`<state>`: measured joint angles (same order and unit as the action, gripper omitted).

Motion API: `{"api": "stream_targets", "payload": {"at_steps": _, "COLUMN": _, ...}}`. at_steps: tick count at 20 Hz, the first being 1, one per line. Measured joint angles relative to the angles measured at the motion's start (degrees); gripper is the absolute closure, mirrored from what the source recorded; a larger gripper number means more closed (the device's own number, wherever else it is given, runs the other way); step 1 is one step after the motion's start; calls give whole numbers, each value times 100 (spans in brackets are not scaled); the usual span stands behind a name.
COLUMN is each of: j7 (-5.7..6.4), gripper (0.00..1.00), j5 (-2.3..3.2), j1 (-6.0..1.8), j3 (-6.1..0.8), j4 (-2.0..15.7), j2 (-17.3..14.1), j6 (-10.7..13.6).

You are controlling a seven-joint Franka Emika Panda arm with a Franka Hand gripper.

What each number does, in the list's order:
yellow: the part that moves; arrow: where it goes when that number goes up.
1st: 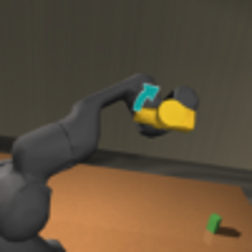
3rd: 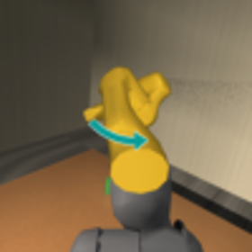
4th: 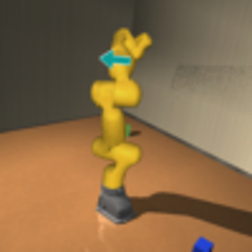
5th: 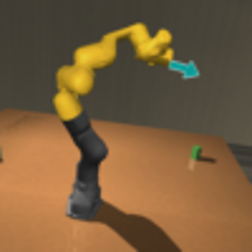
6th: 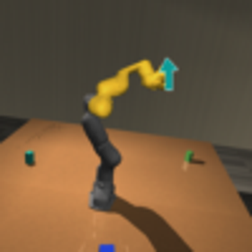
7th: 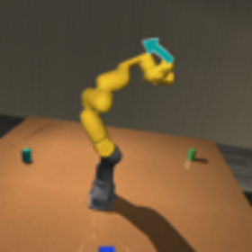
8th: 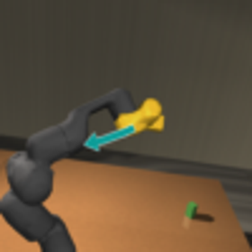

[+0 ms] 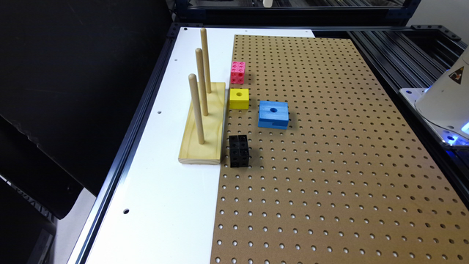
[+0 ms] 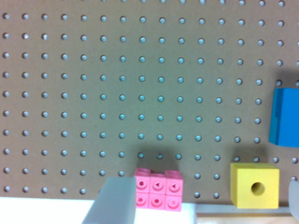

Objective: Pick up pink flower.

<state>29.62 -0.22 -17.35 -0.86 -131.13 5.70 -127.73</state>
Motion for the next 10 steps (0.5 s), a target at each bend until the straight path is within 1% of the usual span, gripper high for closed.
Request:
{"api": "stream_targets", "payload": {"at_steps": 1, "j7": -4, "gripper": 0, "j5": 0, "j1": -5, "j3": 0, "j4": 8, "j2": -10, "j6": 0}}
{"api": "stream_targets", "payload": {"at_steps": 7, "j7": -89, "gripper": 0, "j5": 3, "j1": -102, "j3": 1, "j4": 19, "j2": -16, "j6": 0}}
{"api": "stream_targets", "payload": {"at_steps": 10, "j7": -156, "gripper": 0, "j5": 3, "j1": -161, "j3": 1, "j4": 33, "j2": -18, "j6": 0}}
